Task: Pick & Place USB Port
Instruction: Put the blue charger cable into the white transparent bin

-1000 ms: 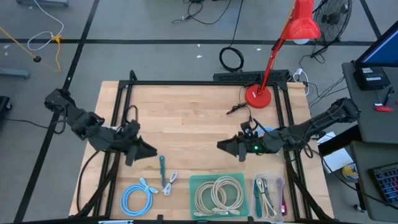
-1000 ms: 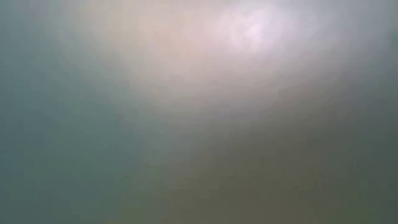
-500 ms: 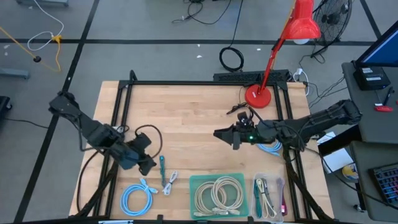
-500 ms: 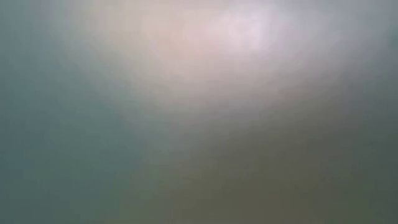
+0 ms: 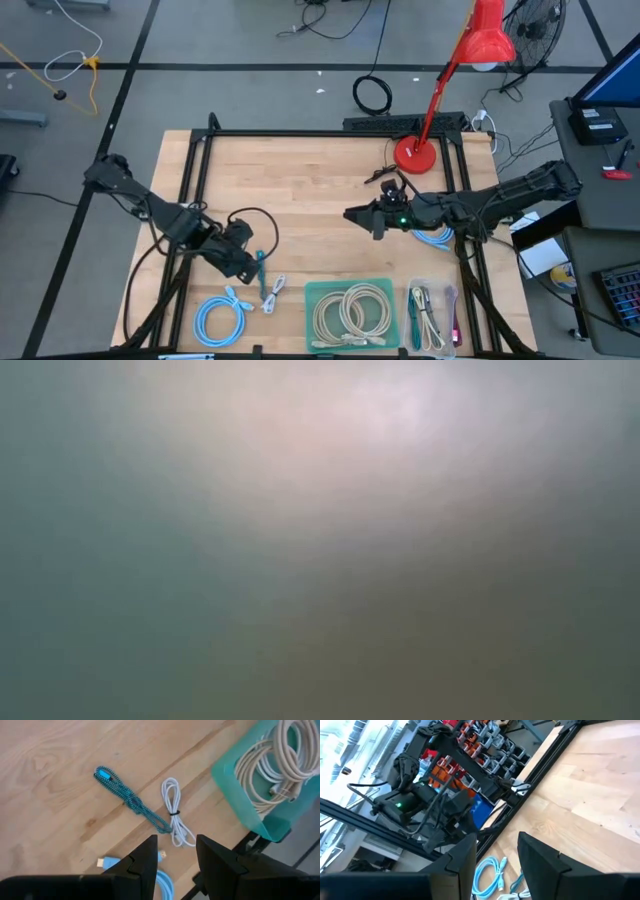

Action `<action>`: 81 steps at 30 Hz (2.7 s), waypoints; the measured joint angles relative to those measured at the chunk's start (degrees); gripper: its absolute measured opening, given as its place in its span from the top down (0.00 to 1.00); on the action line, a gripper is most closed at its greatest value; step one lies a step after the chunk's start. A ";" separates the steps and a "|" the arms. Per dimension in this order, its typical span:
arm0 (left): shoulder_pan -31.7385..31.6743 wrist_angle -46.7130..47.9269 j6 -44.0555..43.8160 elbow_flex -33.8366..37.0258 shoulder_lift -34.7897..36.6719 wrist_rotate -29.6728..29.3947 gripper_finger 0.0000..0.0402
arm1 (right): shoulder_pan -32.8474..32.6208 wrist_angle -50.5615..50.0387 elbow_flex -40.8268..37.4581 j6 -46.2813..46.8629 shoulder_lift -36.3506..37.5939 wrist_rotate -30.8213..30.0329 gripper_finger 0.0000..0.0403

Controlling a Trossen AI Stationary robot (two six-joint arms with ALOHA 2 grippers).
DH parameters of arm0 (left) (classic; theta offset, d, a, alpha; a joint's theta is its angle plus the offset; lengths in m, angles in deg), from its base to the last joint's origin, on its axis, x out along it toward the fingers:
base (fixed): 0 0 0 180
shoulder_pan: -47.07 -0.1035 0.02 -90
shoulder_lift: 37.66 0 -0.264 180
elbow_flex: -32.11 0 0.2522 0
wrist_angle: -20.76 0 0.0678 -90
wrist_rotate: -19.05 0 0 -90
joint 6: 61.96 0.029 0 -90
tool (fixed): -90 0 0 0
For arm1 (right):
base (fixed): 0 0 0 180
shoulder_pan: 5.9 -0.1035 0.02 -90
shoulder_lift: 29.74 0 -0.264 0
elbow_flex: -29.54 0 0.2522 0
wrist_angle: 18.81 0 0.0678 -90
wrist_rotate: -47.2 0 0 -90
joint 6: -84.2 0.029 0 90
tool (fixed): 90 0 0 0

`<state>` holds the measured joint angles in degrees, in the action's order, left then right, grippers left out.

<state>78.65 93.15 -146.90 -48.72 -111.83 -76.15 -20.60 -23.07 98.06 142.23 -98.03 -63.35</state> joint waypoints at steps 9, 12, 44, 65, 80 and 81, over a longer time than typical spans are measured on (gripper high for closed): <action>-1.73 -0.47 -1.36 2.53 -0.46 0.72 0.66 | 0.00 -4.11 -0.02 2.77 -0.02 4.86 0.66; -1.69 -3.96 -4.39 4.68 -0.46 1.24 0.66 | 0.00 -5.05 -0.02 2.80 -0.02 7.73 0.66; -1.11 -17.12 -27.03 12.41 -10.21 8.51 0.66 | 0.93 -11.25 -0.02 -3.33 -0.02 26.85 0.66; -7.57 -18.31 -16.38 12.37 -17.16 12.23 0.66 | -0.42 -11.50 -0.02 -3.23 -0.02 26.57 0.66; -7.76 -18.26 -16.30 12.37 -21.21 12.99 0.66 | -0.42 -11.04 -0.02 -3.24 -0.02 26.59 0.66; -7.87 -18.24 -16.71 12.37 -21.20 12.94 0.66 | -0.42 -11.04 -0.02 -3.25 -0.02 26.59 0.66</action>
<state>70.77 74.91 -163.61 -36.34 -133.03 -63.21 -21.02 -34.12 98.04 138.98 -98.05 -36.75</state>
